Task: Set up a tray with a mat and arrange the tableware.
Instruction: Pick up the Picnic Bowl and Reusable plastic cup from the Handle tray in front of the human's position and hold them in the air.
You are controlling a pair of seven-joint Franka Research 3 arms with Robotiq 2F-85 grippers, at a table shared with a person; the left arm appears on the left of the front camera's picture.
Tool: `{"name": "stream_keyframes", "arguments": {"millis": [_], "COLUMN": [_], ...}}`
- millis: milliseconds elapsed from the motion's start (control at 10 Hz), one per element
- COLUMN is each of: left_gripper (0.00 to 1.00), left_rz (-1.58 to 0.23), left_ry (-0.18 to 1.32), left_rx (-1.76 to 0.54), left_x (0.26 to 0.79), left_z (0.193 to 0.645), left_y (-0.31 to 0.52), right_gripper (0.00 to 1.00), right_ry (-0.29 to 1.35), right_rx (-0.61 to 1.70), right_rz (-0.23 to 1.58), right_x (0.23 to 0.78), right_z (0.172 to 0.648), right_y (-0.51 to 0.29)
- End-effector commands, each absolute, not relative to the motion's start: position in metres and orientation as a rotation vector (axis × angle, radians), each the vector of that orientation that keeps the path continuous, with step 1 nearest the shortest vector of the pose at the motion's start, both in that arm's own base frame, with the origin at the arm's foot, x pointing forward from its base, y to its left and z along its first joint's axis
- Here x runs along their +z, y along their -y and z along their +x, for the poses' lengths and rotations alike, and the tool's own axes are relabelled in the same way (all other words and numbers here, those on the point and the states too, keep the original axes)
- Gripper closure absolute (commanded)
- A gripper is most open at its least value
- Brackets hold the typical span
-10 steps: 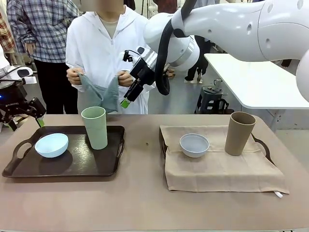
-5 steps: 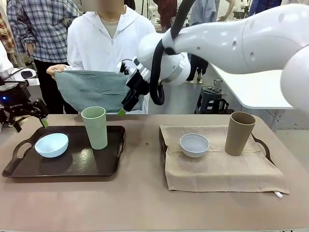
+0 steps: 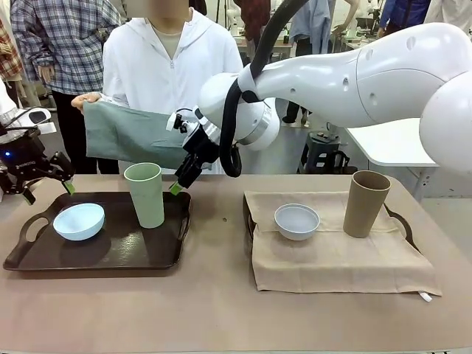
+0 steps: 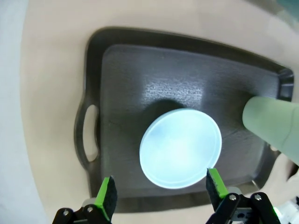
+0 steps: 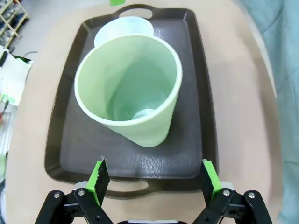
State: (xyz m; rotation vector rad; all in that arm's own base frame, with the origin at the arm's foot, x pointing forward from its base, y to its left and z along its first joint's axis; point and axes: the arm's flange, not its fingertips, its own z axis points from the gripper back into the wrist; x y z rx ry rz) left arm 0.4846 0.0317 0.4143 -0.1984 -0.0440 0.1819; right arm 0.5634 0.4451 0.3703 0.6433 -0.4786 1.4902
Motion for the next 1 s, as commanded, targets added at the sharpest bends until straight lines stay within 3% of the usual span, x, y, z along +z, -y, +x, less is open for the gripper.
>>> {"name": "stream_keyframes", "arguments": {"millis": [0, 500, 900], "left_gripper": [0.0, 0.0, 0.0], "left_rz": [-0.199, -0.171, -0.187], "left_ry": [0.092, 0.092, 0.09], "left_rx": [0.202, 0.201, 0.191], "left_x": [0.405, 0.389, 0.388], "left_z": [0.49, 0.493, 0.497], "left_y": [-0.034, -0.03, -0.026], "right_gripper": [0.0, 0.0, 0.0], "right_ry": [0.513, 0.621, 0.604], "right_rx": [1.465, 1.453, 1.498], "right_rz": [0.674, 0.68, 0.748], "right_x": [0.359, 0.339, 0.332], "right_z": [0.547, 0.552, 0.559], "right_y": [-0.438, -0.462, -0.476]}}
